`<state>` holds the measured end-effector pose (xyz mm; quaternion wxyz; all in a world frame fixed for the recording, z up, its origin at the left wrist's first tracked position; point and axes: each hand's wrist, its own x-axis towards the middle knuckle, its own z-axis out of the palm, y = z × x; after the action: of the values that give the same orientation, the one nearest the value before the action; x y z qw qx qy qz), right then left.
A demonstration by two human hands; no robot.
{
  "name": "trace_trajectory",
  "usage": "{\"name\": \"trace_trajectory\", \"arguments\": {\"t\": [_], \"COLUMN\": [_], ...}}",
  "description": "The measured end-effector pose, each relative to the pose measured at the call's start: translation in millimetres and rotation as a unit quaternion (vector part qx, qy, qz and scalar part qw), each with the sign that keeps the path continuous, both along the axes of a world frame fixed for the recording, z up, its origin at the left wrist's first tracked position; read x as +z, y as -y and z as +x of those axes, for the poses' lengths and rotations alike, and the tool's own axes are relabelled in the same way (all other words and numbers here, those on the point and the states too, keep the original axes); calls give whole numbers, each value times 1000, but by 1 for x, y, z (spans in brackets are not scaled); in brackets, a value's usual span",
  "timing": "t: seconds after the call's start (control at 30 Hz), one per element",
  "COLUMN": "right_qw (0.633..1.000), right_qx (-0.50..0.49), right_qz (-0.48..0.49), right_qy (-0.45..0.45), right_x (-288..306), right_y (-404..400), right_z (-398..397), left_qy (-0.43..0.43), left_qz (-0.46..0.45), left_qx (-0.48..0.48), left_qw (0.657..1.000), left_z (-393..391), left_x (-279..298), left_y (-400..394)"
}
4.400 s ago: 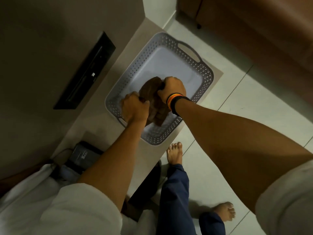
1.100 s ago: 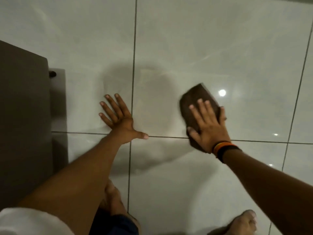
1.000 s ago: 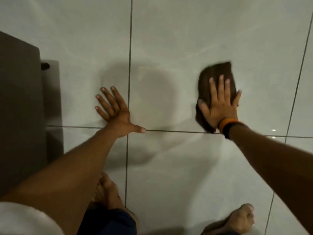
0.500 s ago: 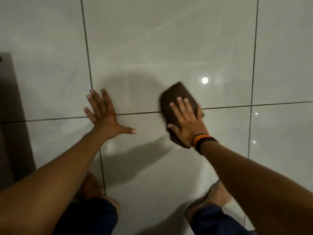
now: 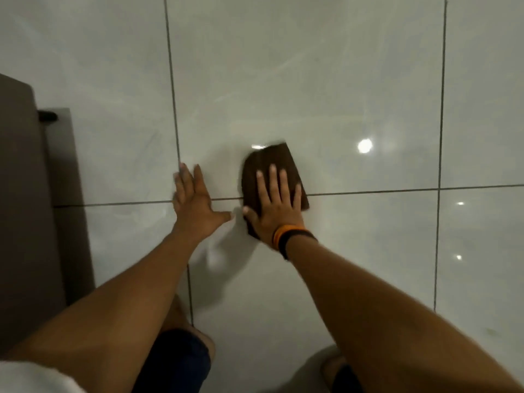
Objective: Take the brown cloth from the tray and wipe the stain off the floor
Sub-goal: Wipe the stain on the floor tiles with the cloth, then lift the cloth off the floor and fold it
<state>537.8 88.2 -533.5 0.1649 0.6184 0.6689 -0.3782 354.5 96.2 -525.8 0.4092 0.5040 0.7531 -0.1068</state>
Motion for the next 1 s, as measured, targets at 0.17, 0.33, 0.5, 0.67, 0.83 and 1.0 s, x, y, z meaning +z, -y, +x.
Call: {"name": "trace_trajectory", "arguments": {"t": [0.17,0.33,0.5,0.67,0.83,1.0], "right_qw": [958,987,995,906,827,799], "right_qx": [-270,-157,-87,-381,-457,-434], "right_qz": [-96,38,-28,-141,-184,-218], "right_qy": [-23,10,32,-115,-270,-354], "right_x": [49,37,15,65,205,367], "right_y": [45,3,6,31,23,-14], "right_z": [-7,27,34,35,14,-42], "left_qy": [81,90,127,210,296,336], "left_qz": [40,-61,-73,-70,-67,-5], "left_qx": [194,371,445,340,344,467], "left_qw": [977,922,883,914,889,818], "left_z": [32,81,98,61,7,-52], "left_x": [42,25,13,80,214,380], "left_y": [50,96,95,90,75,51]}}
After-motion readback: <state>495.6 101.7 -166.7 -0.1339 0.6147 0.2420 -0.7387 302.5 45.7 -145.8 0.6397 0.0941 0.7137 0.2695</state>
